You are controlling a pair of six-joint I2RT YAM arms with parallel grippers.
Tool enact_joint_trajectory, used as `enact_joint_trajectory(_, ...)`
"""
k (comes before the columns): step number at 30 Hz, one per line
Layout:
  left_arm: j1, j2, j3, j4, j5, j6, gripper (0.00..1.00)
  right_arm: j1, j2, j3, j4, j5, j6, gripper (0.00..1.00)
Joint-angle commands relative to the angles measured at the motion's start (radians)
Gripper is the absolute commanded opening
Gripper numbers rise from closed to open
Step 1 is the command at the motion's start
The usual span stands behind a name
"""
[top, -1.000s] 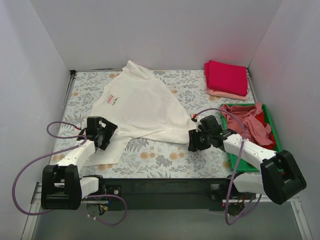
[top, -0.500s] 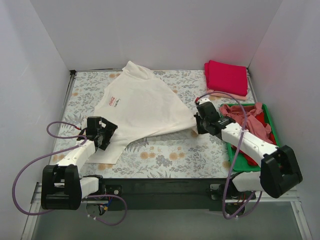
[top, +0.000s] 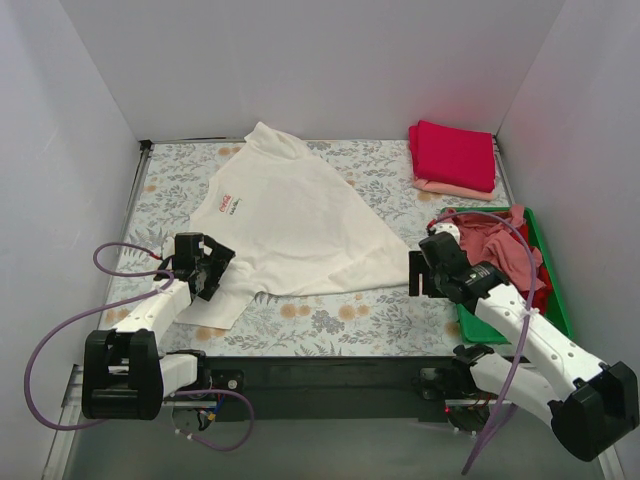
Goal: Fold and stack the t-shirts
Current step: Flatten the tshirt out
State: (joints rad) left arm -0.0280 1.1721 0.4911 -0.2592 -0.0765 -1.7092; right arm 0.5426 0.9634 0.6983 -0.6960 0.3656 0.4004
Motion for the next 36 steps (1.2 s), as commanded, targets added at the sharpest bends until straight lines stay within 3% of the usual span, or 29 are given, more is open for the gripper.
enact_joint_trajectory(1,0.005,-0.012,0.007,-0.071,-0.045,0.016,0.96,-0.006,-0.071,0.046,0.004,0.084,0.116,0.85)
enact_joint_trajectory(2,0.004,-0.017,0.004,-0.077,-0.048,0.014,0.96,-0.004,-0.087,0.056,0.03,0.102,0.12,0.97)
enact_joint_trajectory(3,0.005,-0.023,0.003,-0.077,-0.049,0.014,0.96,-0.006,-0.095,0.053,0.105,0.089,0.103,0.98)
enact_joint_trajectory(7,0.003,-0.029,0.006,-0.081,-0.052,0.011,0.96,-0.006,-0.059,0.024,0.362,-0.19,-0.034,0.98)
enact_joint_trajectory(9,0.003,-0.028,0.007,-0.081,-0.052,0.014,0.96,-0.004,0.05,0.052,0.435,-0.394,-0.103,0.98)
enact_joint_trajectory(12,0.005,-0.022,0.01,-0.081,-0.049,0.014,0.96,0.017,0.255,0.169,0.503,-0.508,-0.168,0.98)
enact_joint_trajectory(17,0.004,-0.015,0.012,-0.086,-0.052,0.013,0.96,0.129,0.654,0.448,0.421,-0.473,-0.262,0.98)
enact_joint_trajectory(19,0.004,-0.012,0.01,-0.087,-0.057,0.01,0.96,0.187,0.747,0.573,0.366,-0.472,-0.285,0.98)
enact_joint_trajectory(23,0.004,-0.005,0.014,-0.094,-0.059,0.01,0.96,0.238,0.918,0.65,0.362,-0.493,-0.264,0.98)
enact_joint_trajectory(30,0.005,-0.008,0.015,-0.114,-0.092,0.0,0.96,0.243,0.965,0.613,0.302,-0.375,-0.192,0.98)
enact_joint_trajectory(36,0.005,-0.003,0.017,-0.129,-0.12,-0.015,0.97,0.217,0.806,0.4,0.253,-0.206,-0.086,0.98)
